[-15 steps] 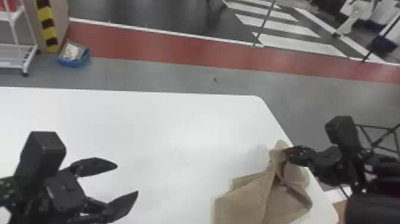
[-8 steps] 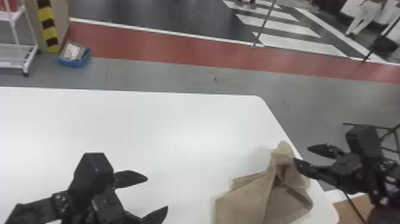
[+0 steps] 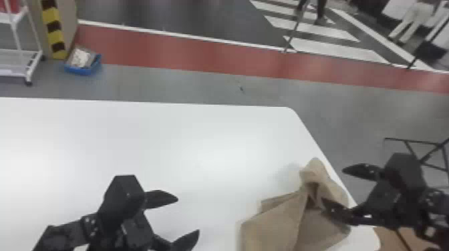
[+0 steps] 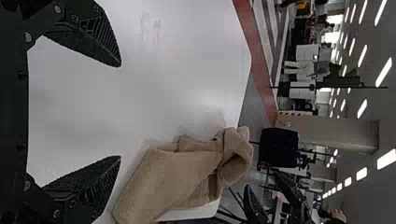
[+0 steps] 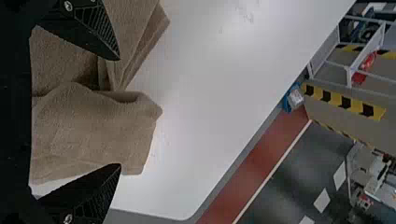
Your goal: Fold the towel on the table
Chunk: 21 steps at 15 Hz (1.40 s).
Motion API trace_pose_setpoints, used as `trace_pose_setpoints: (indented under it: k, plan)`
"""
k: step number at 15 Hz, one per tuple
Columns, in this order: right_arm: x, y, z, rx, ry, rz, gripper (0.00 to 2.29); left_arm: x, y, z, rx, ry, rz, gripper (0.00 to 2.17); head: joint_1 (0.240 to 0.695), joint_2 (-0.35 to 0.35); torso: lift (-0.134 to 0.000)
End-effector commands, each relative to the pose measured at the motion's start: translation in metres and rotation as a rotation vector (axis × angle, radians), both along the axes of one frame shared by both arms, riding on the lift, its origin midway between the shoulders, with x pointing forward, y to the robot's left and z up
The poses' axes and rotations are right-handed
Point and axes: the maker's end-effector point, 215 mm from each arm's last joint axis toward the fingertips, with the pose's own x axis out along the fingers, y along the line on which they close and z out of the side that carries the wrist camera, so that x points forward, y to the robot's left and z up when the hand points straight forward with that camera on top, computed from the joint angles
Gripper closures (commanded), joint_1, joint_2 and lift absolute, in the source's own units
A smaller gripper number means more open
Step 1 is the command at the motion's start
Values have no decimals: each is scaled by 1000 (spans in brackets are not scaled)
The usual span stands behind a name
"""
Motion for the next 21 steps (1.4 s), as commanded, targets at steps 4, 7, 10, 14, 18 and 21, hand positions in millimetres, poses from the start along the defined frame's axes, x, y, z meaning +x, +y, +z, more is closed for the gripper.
trace_pose_setpoints:
  k: [4,7,10,14,18,21]
  plan:
    - [0,69,-53,72,135,86,70,4,7,1,9,-8,16,215,695,-350,-124]
    - [-4,84,-86,91,242,52,137,3,10,0,15,-7,20,215,695,-350,-124]
    - [-4,90,-90,95,256,57,414,3,12,-1,16,-6,25,215,695,-350,-124]
    - [-6,87,-94,104,274,28,974,2,12,-1,16,-6,25,215,695,-350,-124]
    - [-9,87,-102,108,299,15,974,2,13,-1,16,-6,26,215,695,-350,-124]
    - [-8,88,-105,111,310,12,1659,0,13,-1,15,-4,25,215,695,-350,-124]
